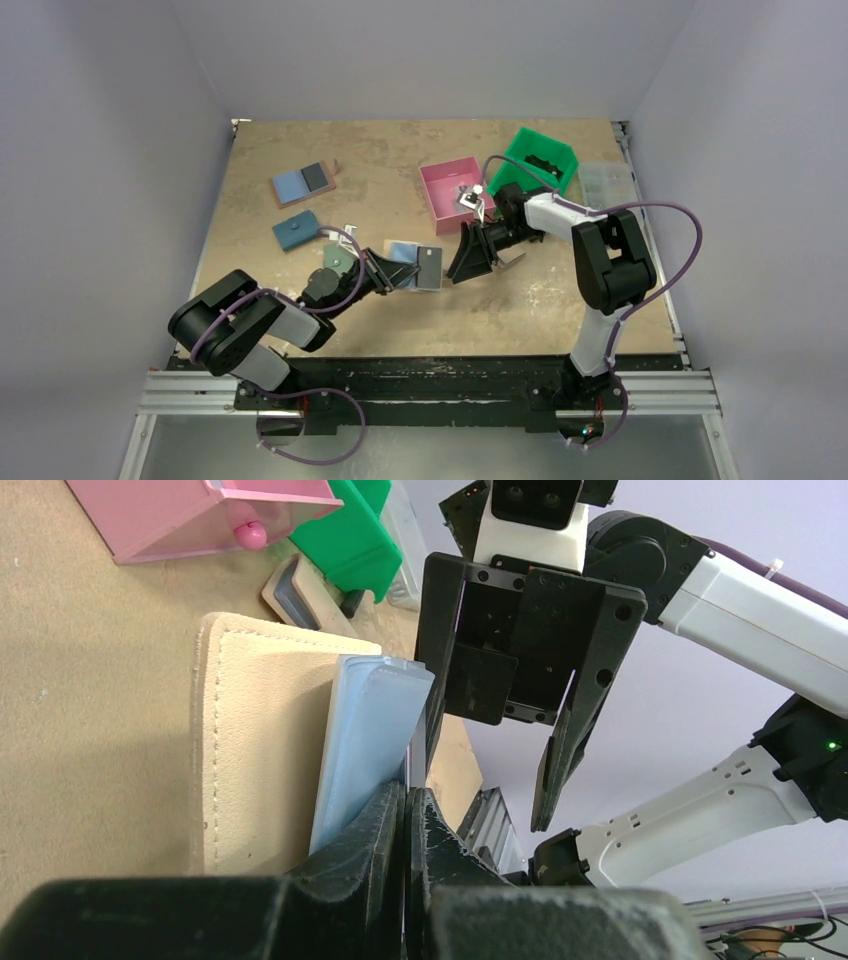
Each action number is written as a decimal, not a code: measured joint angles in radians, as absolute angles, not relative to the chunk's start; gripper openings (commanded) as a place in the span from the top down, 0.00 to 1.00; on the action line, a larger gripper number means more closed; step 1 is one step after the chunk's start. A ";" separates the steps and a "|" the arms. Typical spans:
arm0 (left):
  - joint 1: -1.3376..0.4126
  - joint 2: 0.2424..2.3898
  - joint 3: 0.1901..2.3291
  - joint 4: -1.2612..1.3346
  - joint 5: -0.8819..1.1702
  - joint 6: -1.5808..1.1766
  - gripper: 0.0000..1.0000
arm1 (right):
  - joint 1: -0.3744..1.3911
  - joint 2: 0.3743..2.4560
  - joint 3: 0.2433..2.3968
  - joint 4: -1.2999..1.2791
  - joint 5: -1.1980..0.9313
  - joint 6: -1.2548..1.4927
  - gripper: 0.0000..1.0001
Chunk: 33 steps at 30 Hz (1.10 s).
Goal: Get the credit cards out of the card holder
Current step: Remove the credit card from the card holder.
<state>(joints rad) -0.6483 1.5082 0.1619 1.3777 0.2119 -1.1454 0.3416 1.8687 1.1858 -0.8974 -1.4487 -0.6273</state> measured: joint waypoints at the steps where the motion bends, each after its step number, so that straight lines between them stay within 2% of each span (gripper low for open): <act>1: -0.648 1.511 0.162 1.382 0.216 -1.145 1.00 | 0.342 1.869 1.186 -0.898 -1.449 -0.627 0.33; 15: -0.666 1.605 0.191 1.413 0.245 -1.159 1.00 | 0.342 1.869 1.185 -0.876 -1.431 -0.591 0.34; 33: -0.669 1.574 0.191 1.414 0.244 -1.159 1.00 | 0.342 1.868 1.172 -0.802 -1.380 -0.538 0.33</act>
<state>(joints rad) -0.6689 1.5738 0.1909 1.4139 0.2440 -1.1587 0.3416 1.8679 1.1717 -0.8017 -1.3804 -0.5385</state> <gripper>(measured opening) 0.038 0.670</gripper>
